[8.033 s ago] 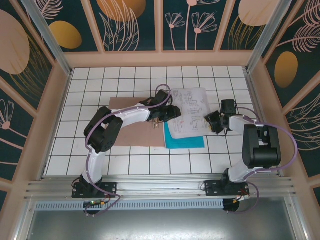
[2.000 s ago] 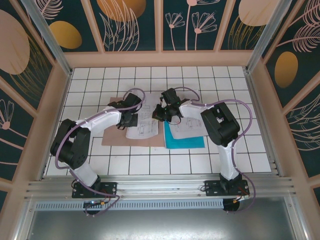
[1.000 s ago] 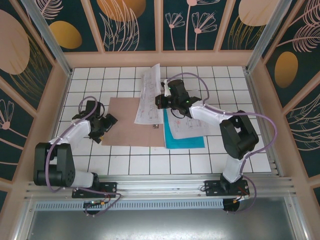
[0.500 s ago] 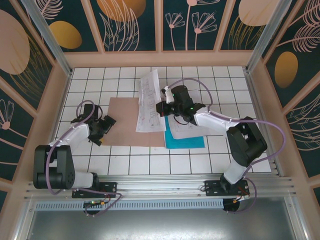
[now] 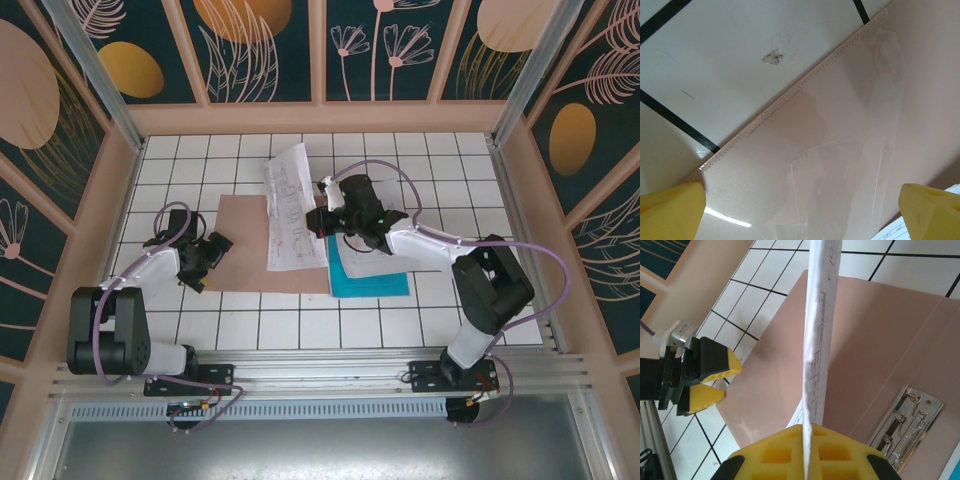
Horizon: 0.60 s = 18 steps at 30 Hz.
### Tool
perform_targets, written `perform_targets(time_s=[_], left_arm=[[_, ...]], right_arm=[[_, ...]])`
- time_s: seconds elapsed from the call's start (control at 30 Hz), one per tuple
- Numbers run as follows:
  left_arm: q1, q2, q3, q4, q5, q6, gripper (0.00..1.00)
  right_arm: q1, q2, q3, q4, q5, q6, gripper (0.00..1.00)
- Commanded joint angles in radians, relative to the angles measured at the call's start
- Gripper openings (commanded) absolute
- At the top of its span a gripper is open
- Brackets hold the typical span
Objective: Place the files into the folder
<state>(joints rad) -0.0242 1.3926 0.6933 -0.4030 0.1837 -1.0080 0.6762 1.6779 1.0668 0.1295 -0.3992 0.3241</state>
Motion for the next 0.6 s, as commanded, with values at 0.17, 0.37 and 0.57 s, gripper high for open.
perform_targets(time_s=[0.17,0.37,0.57], left_arm=[[0.009,-0.011,-0.011,-0.008,0.011,0.007,0.99],[0.016,-0.013,0.022,-0.045,-0.016,0.048,0.99],[0.059,0.011,0.054,-0.093,-0.036,0.124,0.99]], right_arm=[[0.0,-0.004,-0.051,0.104,-0.09,0.061,0.0],[-0.036,0.025,-0.118,0.245,-0.185,0.166,0.0],[-0.052,0.07,-0.148,0.356,-0.222,0.243,0.0]])
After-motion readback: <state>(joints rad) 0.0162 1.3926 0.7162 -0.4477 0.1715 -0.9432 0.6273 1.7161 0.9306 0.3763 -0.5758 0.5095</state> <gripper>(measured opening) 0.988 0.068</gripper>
